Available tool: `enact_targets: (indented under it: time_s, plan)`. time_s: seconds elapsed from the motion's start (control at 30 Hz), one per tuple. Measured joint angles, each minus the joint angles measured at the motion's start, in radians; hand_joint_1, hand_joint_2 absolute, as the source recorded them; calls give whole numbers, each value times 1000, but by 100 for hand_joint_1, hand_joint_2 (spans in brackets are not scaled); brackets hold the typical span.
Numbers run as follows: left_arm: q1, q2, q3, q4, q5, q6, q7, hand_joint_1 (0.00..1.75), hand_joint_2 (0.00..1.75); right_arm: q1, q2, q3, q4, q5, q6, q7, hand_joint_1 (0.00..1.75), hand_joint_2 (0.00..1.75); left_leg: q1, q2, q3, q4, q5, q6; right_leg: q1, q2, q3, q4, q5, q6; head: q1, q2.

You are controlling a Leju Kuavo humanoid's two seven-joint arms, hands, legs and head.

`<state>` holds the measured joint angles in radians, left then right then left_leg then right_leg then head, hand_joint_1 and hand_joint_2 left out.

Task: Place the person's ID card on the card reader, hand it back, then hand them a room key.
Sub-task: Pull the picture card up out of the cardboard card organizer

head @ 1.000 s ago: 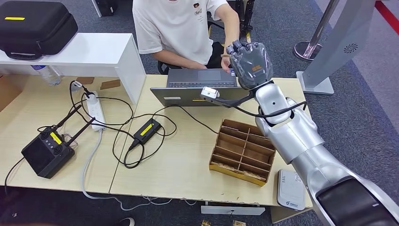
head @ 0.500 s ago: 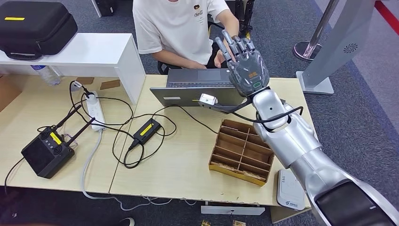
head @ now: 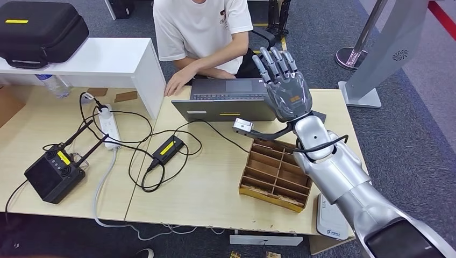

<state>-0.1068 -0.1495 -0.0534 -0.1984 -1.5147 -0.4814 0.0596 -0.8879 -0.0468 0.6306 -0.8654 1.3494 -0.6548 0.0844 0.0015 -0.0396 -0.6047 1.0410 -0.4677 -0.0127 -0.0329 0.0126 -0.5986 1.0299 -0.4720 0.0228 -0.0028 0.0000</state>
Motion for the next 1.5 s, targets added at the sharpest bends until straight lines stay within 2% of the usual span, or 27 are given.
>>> enact_targets:
  time_s: [0.17,0.53,0.67,0.77,0.93,1.03,1.27,1.5]
  plan:
    - [0,0,0,0,3,3,5,0,175,48,-34,-18,-68,-28,-16,-31,0,175,0,0,0,0,0,0,0,0,0,0,0,0,0,0]
    - [2,-4,0,0,33,20,27,0,175,297,-142,-28,-489,-79,-8,-85,0,175,0,0,0,0,-1,1,0,-1,0,0,-1,1,0,0]
    - [3,-5,1,0,45,24,33,0,175,364,-182,-34,-598,-105,-8,-93,0,175,0,0,0,0,-1,1,0,-1,0,-1,-1,1,0,0]
    - [9,-6,5,0,72,38,45,0,175,457,-230,-50,-711,-147,-12,-110,0,175,0,-4,0,0,-1,1,0,-4,2,-2,-2,1,0,0]
    - [21,-6,30,0,114,64,54,0,175,668,-323,-77,-890,-170,-21,-130,0,175,0,-4,0,0,-4,3,0,-5,2,-3,-3,2,0,0]
    - [24,-6,47,0,126,72,56,0,175,778,-357,-91,-959,-164,-34,-149,0,175,0,-3,0,0,-5,3,0,-4,2,-3,-4,2,0,0]
    - [28,-7,75,0,140,76,59,0,175,958,-378,-102,-1037,-169,-33,-182,0,175,0,-2,0,-1,-6,3,0,-3,3,-4,-4,2,0,0]
    - [29,-8,77,0,136,80,61,0,175,1016,-376,-94,-1023,-199,5,-186,0,175,0,-2,1,-1,-6,3,0,-3,3,-4,-4,2,0,0]
